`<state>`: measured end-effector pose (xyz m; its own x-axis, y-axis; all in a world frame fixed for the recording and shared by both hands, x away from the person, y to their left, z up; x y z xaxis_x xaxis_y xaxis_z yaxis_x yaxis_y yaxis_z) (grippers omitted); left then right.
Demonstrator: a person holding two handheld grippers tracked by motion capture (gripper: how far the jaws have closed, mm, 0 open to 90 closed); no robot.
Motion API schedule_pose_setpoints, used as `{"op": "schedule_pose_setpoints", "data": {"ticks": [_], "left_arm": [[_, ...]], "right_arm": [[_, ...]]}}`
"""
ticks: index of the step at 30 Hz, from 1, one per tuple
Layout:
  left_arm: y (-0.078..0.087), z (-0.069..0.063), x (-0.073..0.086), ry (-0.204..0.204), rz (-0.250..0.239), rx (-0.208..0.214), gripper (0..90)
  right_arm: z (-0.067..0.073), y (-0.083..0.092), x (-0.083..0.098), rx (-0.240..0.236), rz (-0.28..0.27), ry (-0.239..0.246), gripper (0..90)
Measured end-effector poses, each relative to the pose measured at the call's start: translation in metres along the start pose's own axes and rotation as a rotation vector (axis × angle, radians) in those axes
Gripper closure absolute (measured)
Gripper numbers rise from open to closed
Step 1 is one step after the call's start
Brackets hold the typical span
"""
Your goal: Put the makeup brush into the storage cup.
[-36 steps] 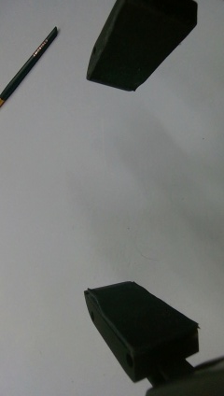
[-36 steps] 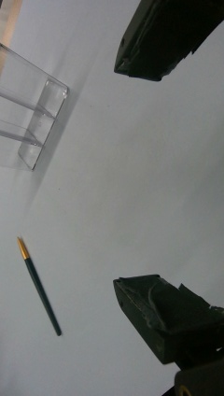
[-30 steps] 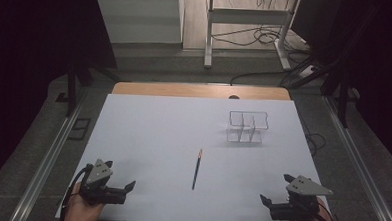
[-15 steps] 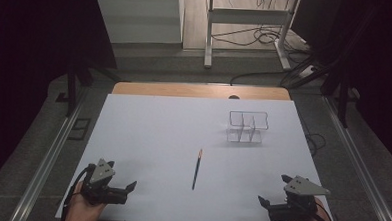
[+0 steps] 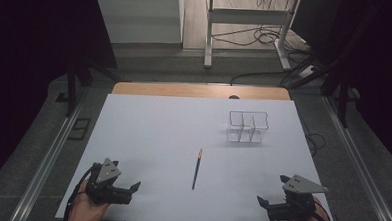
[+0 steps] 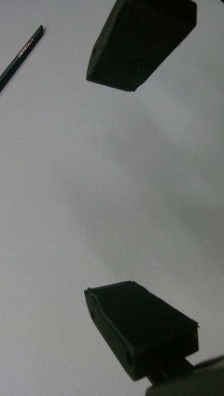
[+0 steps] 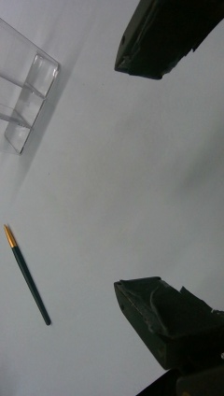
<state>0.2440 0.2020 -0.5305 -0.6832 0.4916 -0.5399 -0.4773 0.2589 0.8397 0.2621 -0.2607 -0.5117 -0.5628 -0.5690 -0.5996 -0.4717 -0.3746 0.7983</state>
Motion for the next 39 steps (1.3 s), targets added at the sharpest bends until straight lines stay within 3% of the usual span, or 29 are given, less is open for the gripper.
{"op": "schedule_pose_setpoints", "data": {"ticks": [12,17,25,39], "left_arm": [[0.005,0.0,-0.015,0.015,0.007,0.031,2.5],[0.007,0.0,-0.023,0.026,-0.001,0.064,3.1],[0.005,0.0,-0.036,0.012,0.029,0.086,3.1],[-0.001,-0.005,-0.056,-0.028,0.089,0.07,2.9]], "right_arm": [[0.0,-0.002,-0.001,0.005,0.01,0.004,0.0],[0.0,-0.003,-0.001,0.004,0.012,-0.002,0.0],[0.0,-0.004,0.0,0.011,0.035,-0.013,0.0],[-0.001,-0.005,0.001,0.012,0.039,-0.014,0.0]]}}
Point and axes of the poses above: each handheld gripper's, and its own axes: y roughly backward along the jaws, x roughly out of its underside, z roughly to its left, the point moved 6 cm from there along -y, roughly forward along the jaws, and after that the axes turned 14 degrees about z, right-handed, at the moved point
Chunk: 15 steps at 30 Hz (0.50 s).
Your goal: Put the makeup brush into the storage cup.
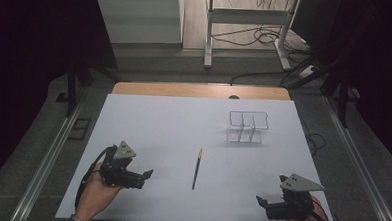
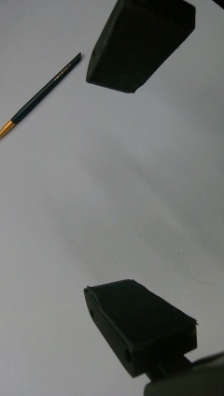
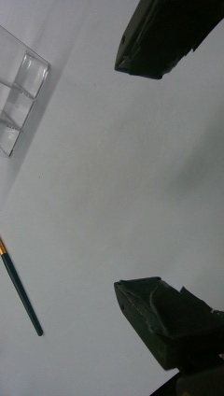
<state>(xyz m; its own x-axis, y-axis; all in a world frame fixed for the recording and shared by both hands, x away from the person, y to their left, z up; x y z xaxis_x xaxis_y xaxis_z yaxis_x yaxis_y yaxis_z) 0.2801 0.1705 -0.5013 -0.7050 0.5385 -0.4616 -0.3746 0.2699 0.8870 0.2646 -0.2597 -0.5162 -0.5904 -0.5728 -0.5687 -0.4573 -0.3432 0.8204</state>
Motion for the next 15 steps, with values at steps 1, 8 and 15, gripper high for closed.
{"op": "schedule_pose_setpoints", "data": {"ticks": [1,8,15], "left_arm": [[0.0,0.0,0.0,0.0,0.0,0.0,2.8],[-0.005,-0.004,-0.013,-0.021,0.042,0.002,2.5],[-0.009,-0.004,-0.026,-0.03,0.061,0.012,2.4]], "right_arm": [[0.0,0.0,0.0,0.0,0.001,-0.001,0.0],[-0.001,-0.001,0.001,0.008,0.008,-0.006,0.0],[-0.001,-0.001,0.001,0.006,0.009,-0.01,0.0]]}}
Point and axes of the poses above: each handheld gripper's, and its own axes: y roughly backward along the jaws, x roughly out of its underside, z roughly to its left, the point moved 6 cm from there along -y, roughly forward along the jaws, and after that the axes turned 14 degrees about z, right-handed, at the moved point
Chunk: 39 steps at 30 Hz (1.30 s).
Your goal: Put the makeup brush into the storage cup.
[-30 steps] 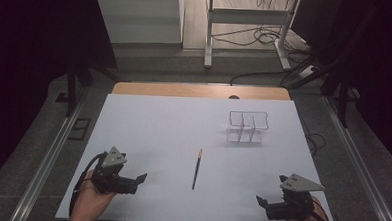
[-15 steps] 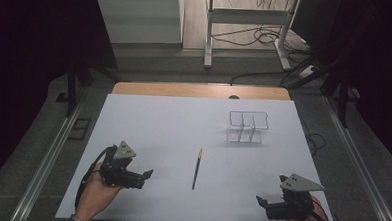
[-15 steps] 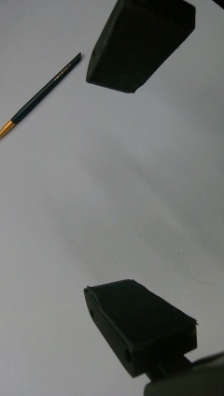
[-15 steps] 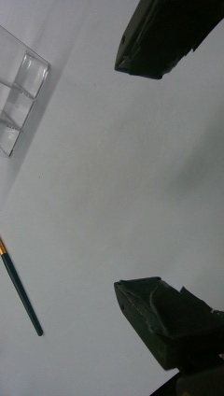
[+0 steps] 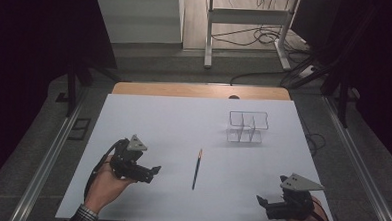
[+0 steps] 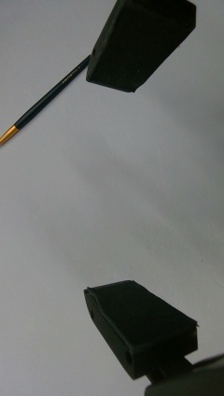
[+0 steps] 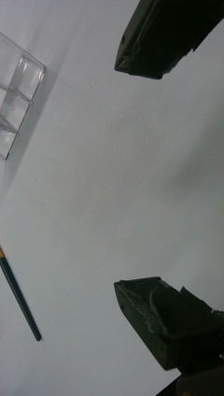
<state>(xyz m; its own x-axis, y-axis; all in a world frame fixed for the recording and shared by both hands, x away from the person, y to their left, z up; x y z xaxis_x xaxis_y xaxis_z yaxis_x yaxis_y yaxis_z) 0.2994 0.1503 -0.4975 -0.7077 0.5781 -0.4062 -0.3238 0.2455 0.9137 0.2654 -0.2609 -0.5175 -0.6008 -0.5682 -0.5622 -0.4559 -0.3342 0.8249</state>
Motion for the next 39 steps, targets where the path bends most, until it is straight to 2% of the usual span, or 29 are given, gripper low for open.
{"op": "schedule_pose_setpoints", "data": {"ticks": [7,15,27,39], "left_arm": [[-0.004,-0.002,-0.012,-0.013,0.027,0.008,2.9],[-0.01,-0.005,-0.025,-0.03,0.069,-0.011,7.6],[-0.02,-0.011,-0.043,-0.057,0.113,-0.013,12.6],[-0.03,-0.019,-0.057,-0.073,0.139,0.027,20.8]], "right_arm": [[0.001,0.0,0.0,-0.004,0.003,0.003,0.0],[0.002,-0.001,0.0,-0.006,0.004,0.004,0.0],[0.002,-0.001,0.001,-0.012,0.007,0.004,0.0],[0.003,-0.002,0.001,-0.019,0.011,0.005,0.0]]}}
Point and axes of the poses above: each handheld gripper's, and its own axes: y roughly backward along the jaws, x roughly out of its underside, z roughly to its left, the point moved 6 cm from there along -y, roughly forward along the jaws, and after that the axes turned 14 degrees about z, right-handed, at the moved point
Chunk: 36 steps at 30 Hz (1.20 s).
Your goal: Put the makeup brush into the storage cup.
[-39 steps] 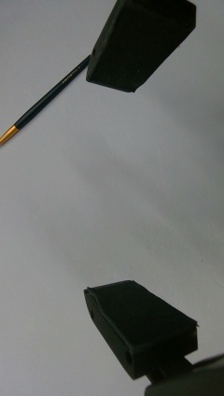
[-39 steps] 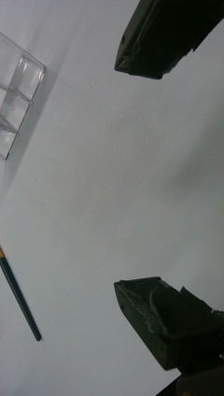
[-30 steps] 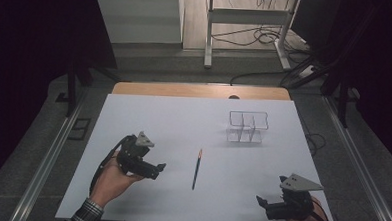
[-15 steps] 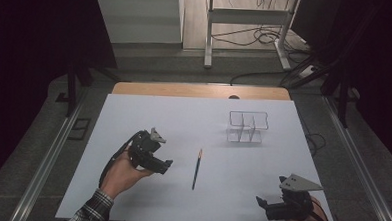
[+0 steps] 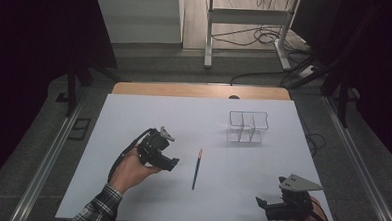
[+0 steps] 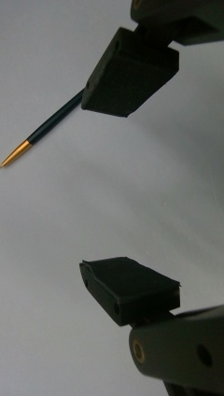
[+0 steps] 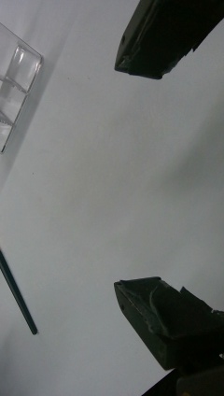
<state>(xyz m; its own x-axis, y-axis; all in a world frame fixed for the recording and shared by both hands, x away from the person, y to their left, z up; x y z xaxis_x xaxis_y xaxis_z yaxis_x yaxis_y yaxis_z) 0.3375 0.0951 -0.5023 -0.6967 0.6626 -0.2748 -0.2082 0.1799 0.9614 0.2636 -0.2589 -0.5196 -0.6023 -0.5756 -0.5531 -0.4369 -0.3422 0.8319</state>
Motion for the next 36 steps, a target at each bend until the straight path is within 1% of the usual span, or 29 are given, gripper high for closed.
{"op": "schedule_pose_setpoints", "data": {"ticks": [4,6,9,13,17,21,25,29,36], "left_arm": [[-0.002,-0.002,-0.004,-0.001,0.01,0.009,23.4],[-0.005,-0.003,-0.008,0.004,0.017,0.027,25.4],[-0.008,-0.004,-0.012,0.009,0.025,0.038,27.5],[-0.012,-0.005,-0.016,0.006,0.04,0.056,31.0],[-0.015,-0.008,-0.022,0.002,0.057,0.07,34.2],[-0.02,-0.011,-0.027,0.008,0.067,0.086,37.5],[-0.024,-0.013,-0.031,0.011,0.082,0.094,40.3],[-0.028,-0.016,-0.036,0.016,0.095,0.092,43.7],[-0.035,-0.022,-0.044,0.02,0.121,0.109,50.9]], "right_arm": [[0.0,0.0,0.0,-0.001,0.0,0.0,0.0],[0.0,0.0,0.0,-0.002,0.0,-0.001,0.0],[0.0,0.0,0.0,-0.003,0.0,-0.001,0.0],[0.0,0.0,0.0,-0.004,0.001,-0.001,0.0],[0.0,0.0,0.001,-0.004,0.002,0.0,0.0],[0.0,0.0,0.001,-0.004,0.003,-0.001,0.0],[0.0,-0.001,0.001,-0.005,0.006,-0.001,0.0],[0.0,-0.001,0.002,-0.006,0.013,-0.001,0.0],[0.0,-0.001,0.003,-0.008,0.017,-0.005,0.0]]}}
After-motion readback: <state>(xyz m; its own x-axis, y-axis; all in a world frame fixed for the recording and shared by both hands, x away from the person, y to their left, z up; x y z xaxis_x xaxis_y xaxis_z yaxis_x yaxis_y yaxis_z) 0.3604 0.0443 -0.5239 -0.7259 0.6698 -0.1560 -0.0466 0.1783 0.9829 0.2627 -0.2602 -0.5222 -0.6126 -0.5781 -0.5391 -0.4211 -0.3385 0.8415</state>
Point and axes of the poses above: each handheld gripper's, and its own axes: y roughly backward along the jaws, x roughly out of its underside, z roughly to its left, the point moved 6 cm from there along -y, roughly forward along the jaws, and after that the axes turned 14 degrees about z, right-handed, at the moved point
